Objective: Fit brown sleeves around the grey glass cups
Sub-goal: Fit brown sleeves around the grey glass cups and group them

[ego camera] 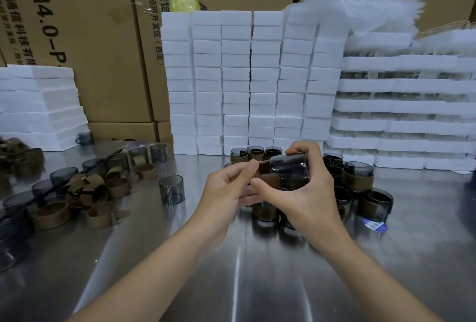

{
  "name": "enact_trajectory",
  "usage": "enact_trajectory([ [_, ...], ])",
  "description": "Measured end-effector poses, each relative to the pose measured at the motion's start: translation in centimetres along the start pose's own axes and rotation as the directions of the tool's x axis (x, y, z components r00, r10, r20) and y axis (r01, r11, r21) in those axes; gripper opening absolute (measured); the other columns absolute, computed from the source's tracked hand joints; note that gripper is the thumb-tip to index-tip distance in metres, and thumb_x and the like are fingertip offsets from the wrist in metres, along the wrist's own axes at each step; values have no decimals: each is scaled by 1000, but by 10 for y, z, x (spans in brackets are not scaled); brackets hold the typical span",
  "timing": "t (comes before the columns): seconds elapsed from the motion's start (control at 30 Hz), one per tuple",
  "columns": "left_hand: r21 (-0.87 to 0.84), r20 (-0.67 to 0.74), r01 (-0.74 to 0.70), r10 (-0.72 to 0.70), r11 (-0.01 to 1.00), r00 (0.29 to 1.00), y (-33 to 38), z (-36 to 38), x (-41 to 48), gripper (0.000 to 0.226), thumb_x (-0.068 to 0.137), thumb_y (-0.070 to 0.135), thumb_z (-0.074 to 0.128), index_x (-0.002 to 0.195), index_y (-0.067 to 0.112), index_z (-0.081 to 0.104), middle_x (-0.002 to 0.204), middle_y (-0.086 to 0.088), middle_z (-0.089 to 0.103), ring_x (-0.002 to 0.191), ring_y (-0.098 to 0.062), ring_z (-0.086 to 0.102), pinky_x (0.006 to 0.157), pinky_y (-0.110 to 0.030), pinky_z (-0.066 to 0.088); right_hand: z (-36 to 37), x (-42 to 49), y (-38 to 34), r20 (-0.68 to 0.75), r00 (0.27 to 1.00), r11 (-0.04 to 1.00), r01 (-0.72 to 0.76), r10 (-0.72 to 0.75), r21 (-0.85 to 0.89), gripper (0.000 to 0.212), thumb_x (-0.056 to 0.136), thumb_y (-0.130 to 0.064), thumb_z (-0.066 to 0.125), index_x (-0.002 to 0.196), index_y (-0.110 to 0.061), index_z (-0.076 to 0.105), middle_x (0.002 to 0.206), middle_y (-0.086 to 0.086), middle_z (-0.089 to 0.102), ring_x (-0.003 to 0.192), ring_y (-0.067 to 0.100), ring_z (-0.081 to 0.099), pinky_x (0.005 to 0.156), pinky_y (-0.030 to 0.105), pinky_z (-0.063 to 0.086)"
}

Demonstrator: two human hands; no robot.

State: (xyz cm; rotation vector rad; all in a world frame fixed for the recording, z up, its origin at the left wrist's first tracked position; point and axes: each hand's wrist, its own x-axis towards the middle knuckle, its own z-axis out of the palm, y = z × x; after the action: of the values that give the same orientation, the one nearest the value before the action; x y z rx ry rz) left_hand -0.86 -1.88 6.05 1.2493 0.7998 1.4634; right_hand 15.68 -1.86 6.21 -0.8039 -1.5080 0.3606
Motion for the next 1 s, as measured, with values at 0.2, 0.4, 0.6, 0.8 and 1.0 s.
enact_trajectory([
  [0.2,21,-37,34,-33,999,999,4,7,-6,45,94,57,73,112,17,85,114,-25,79,111,-43,76,93,-46,66,5,-6,3,16,993,992,114,-114,-46,61,70,-48,97,113,-43,54,109,-8,70,103,21,73,90,43,59],
  [0.4,-24,91,122,-120,992,989,16,-1,-6,34,101,46,70,119,20,84,119,-15,81,110,-37,79,92,-40,66,5,-9,12,151,981,989,133,-122,-67,63,81,-54,83,135,-39,53,118,-20,70,109,10,73,91,27,59],
  [0.6,7,137,121,-121,993,983,19,-1,-5,32,100,41,69,119,20,84,119,-15,81,110,-39,79,86,-40,66,1,-12,20,222,962,970,196,-161,-144,59,91,-64,67,141,-41,46,119,-28,66,107,5,70,88,24,58],
  [0.8,8,182,123,-123,992,976,23,-6,-3,38,95,40,72,118,13,83,119,-21,79,112,-43,77,87,-41,66,-2,-8,18,275,953,985,156,-129,-80,51,93,-70,66,132,-45,46,113,-22,67,98,12,71,79,20,54],
  [1.0,43,241,137,-144,990,960,20,-10,-1,44,96,47,77,129,18,77,127,-19,77,114,-35,76,94,-41,63,-4,-1,18,356,934,995,46,-13,-84,62,86,-60,83,138,-48,52,126,-16,71,115,13,71,94,40,60],
])
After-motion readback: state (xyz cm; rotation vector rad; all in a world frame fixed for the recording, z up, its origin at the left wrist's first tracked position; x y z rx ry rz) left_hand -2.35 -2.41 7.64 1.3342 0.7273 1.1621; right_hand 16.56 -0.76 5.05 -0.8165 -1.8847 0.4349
